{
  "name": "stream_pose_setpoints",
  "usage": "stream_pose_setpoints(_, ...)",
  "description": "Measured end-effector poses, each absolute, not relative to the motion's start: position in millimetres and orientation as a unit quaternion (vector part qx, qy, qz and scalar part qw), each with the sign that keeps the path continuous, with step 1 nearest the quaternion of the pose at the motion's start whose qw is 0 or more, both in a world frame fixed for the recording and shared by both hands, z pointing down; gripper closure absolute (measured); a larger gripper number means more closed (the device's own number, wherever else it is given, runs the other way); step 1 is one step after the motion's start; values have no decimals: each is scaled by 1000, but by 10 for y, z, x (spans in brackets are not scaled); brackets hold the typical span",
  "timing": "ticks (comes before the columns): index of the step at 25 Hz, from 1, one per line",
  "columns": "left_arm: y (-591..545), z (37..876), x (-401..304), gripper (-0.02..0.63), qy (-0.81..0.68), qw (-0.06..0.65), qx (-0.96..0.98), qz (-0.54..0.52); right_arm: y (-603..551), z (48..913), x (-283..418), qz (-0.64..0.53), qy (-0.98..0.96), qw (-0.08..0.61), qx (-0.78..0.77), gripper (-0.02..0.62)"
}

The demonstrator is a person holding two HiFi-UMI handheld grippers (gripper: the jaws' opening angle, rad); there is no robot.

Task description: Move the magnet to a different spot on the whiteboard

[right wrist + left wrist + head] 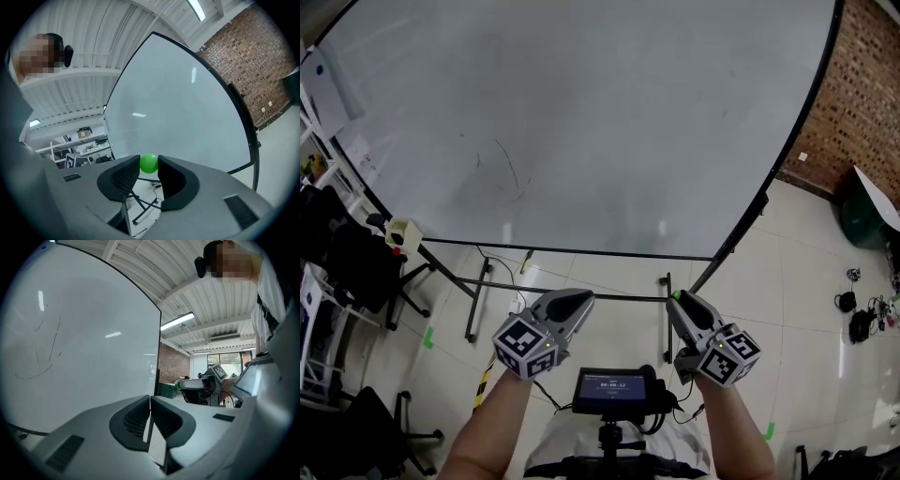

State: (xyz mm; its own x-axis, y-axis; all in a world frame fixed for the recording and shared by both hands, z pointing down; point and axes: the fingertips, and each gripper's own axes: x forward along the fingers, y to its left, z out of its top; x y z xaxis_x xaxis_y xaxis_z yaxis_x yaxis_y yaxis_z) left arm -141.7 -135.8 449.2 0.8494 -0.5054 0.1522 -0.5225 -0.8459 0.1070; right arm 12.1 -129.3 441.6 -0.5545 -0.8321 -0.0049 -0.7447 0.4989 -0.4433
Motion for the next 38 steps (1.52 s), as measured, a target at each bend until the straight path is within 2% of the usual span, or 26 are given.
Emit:
stream_pose_setpoints(12, -1383, 4728, -1555, 575, -263, 98, 957, 78, -1331, 4530, -37, -223, 854, 116, -457, 454)
stream_pose_setpoints(38, -1475, 4621, -1282, 574, -244, 81, 965, 54, -1340, 4549, 228, -213, 838, 135, -484, 454)
